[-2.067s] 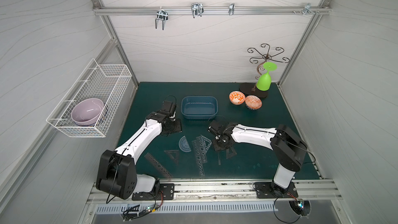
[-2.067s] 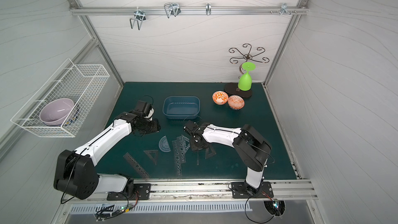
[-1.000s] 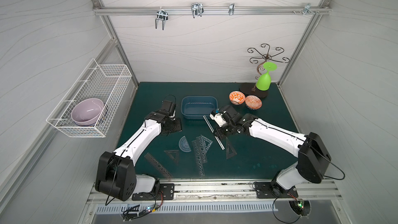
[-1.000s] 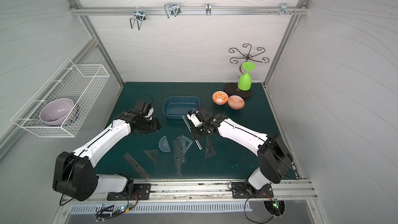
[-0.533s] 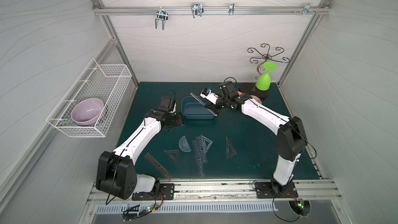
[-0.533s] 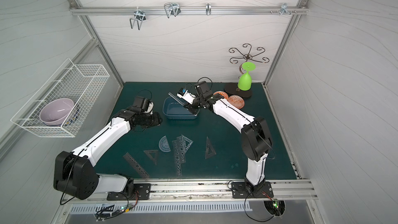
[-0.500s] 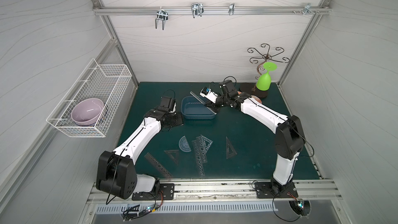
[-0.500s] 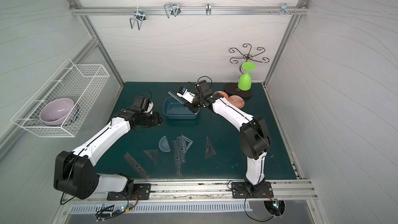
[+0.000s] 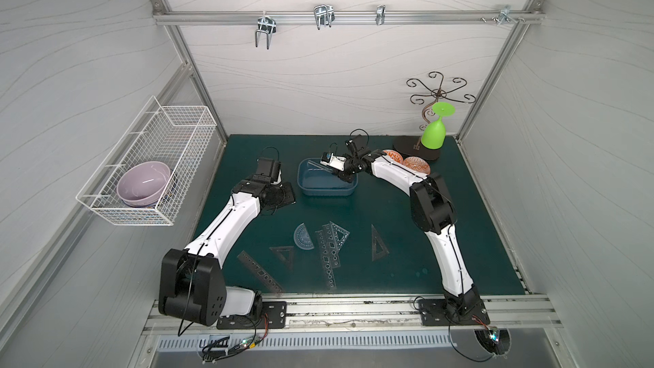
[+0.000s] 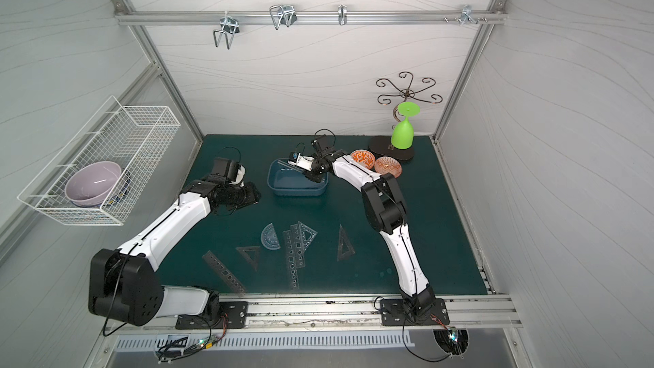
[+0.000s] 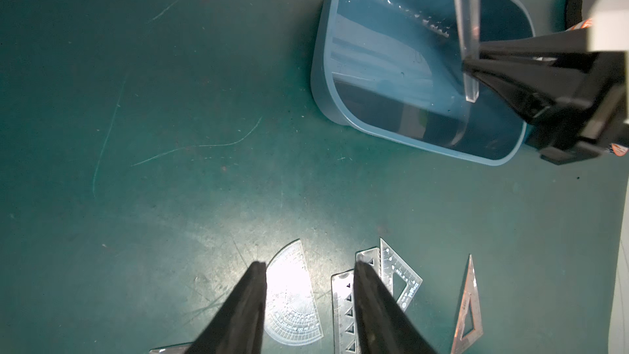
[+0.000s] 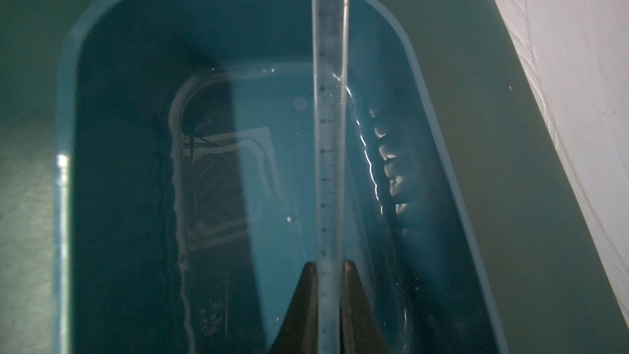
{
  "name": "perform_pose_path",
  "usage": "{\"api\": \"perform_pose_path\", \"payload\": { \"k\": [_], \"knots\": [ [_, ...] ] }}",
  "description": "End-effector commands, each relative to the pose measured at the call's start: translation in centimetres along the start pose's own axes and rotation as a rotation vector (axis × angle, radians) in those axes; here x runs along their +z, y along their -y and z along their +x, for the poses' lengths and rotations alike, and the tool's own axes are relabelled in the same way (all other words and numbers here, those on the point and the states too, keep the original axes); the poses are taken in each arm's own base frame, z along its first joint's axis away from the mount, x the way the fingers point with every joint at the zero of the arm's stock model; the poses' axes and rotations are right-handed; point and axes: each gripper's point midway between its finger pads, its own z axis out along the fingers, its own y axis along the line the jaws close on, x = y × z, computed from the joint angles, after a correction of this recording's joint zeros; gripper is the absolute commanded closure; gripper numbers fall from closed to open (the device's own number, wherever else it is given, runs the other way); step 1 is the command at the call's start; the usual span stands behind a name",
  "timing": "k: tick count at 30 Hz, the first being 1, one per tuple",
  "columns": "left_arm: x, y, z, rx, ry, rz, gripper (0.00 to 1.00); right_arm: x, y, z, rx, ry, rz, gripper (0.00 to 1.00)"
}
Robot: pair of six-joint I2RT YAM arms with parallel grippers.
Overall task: Put the scattered rulers into the storage box
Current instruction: Place the ruler in the storage box.
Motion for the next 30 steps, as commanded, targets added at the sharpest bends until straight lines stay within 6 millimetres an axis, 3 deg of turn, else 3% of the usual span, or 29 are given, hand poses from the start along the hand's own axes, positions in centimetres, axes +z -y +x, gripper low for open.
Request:
{"api": "perform_pose_path", "payload": {
  "k": [1, 14, 30],
  "knots": [
    [0.3, -0.3, -0.5, 0.002, 0.013, -0.015, 0.54, 0.5, 0.6, -0.4, -0.063, 0.002, 0.025, 1.00],
    [0.6, -0.5, -0.4, 0.013, 0.006, -0.024, 0.54, 3.9, -0.4, 1.0, -0.157, -0.011, 0.048, 1.00],
    [0.3, -0.3, -0.4, 0.023, 0.009, -0.013, 0.53, 5.3, -0.4, 0.9, -0.189, -0.019, 0.078, 0.76]
  ]
}}
